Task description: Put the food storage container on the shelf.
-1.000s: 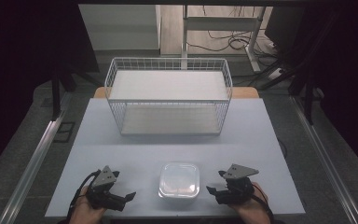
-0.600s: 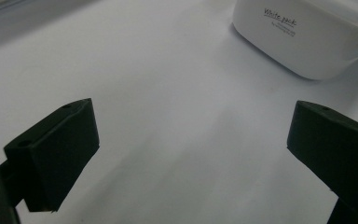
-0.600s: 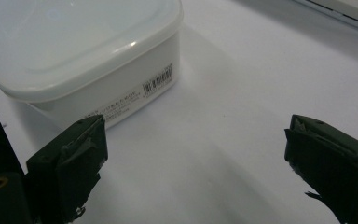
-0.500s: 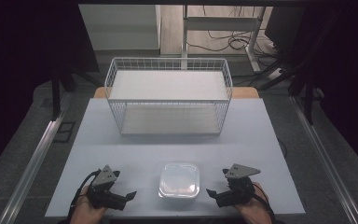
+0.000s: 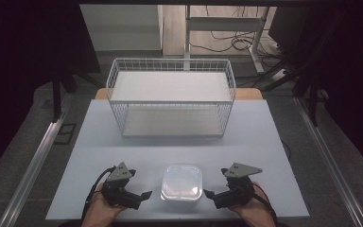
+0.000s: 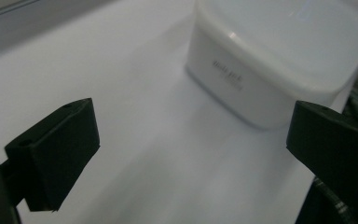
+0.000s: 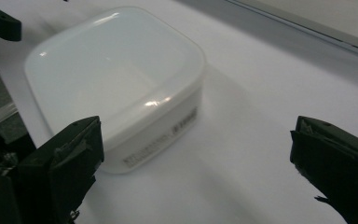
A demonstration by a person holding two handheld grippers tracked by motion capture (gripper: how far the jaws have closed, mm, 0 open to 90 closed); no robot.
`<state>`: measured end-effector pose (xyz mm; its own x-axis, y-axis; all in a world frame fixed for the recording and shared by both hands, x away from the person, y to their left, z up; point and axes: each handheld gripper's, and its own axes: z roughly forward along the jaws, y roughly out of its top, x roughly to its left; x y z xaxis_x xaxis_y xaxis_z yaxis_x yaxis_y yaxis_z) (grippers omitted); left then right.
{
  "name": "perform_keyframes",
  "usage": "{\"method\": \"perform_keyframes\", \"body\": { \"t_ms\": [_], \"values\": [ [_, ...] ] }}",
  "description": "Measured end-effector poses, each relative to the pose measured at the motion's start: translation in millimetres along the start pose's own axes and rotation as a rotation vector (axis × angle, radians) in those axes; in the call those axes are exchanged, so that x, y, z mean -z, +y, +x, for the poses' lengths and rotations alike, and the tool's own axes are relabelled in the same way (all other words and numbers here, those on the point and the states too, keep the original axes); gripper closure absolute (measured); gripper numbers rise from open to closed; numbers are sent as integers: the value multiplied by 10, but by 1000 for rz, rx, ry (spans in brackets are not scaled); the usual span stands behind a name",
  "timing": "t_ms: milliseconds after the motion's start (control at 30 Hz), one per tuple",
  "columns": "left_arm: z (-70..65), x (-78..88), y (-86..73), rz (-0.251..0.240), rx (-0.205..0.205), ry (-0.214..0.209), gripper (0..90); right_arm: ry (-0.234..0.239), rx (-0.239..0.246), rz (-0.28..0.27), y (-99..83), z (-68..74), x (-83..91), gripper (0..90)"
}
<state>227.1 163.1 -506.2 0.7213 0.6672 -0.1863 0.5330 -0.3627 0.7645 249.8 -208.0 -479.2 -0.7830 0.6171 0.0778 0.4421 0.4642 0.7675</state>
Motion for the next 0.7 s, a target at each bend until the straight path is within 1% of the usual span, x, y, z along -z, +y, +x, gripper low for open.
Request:
{"method": "perform_keyframes", "body": {
  "t_ms": [33,67,100,200,333,400,467,500,533,567,600,633,667,700],
  "values": [
    [-7,-15,34,-5,1,-13,37,5,-9,18,28,17,-13,24],
    [-19,-33,73,-7,-2,-21,37,5,-9,18,28,17,-13,24],
    [-34,-55,116,-5,-12,-25,44,9,-15,24,46,25,-17,24],
    [-91,-142,267,8,-54,-17,71,25,-32,34,113,56,-22,26],
    [-139,-293,448,19,-82,-48,92,55,-44,39,219,109,-74,60],
    [-150,-378,490,27,-80,-63,98,62,-44,49,253,129,-138,73],
    [-147,-458,489,43,-74,-73,99,74,-55,60,257,129,-198,76],
    [-140,-493,465,50,-60,-87,101,83,-66,67,251,119,-230,78],
    [-123,-494,450,44,-40,-106,101,91,-83,83,238,103,-261,80],
    [-97,-497,424,44,-5,-133,115,94,-94,93,226,94,-281,82],
    [-86,-498,409,44,17,-152,126,103,-114,111,202,79,-314,92],
    [-79,-496,391,47,42,-177,167,145,-148,129,171,66,-354,130],
    [-77,-493,372,47,61,-203,167,145,-148,129,171,66,-354,130],
    [-83,-489,350,51,81,-238,219,223,-193,150,160,58,-371,195]
  ]
}}
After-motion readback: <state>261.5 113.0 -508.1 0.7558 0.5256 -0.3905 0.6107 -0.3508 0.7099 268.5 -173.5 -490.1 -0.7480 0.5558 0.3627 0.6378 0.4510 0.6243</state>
